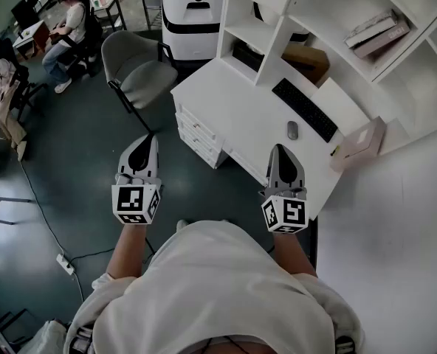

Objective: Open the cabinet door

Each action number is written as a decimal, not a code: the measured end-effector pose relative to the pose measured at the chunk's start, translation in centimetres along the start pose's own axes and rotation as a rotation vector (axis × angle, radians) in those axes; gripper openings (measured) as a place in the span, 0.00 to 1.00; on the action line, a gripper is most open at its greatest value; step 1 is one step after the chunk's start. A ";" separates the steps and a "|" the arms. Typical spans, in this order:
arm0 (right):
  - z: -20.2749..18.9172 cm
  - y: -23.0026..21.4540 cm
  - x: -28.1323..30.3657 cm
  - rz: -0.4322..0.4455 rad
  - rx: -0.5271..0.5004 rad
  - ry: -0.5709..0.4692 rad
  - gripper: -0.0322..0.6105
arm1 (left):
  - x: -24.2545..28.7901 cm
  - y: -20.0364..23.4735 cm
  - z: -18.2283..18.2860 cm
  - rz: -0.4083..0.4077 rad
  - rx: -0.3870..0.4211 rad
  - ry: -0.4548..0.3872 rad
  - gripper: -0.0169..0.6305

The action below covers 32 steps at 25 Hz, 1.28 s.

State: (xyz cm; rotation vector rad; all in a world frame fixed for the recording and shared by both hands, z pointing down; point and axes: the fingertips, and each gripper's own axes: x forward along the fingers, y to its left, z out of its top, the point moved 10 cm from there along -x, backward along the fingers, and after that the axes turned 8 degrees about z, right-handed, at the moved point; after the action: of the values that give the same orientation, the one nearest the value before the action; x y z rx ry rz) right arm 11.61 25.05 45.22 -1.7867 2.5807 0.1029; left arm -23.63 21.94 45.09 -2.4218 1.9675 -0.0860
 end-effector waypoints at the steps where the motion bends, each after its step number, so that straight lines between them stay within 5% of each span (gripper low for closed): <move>1: 0.0 0.1 -0.1 -0.002 -0.001 0.000 0.05 | -0.1 0.1 0.0 -0.001 0.000 0.001 0.02; 32: 0.0 5.1 0.5 -0.051 0.009 -0.022 0.06 | 0.2 5.5 -1.8 -0.061 -0.017 0.019 0.02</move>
State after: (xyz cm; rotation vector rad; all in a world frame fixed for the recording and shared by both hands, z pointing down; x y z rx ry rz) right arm 6.64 26.36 45.43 -1.8358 2.5151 0.1107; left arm -29.04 20.62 46.58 -2.5008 1.9100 -0.0932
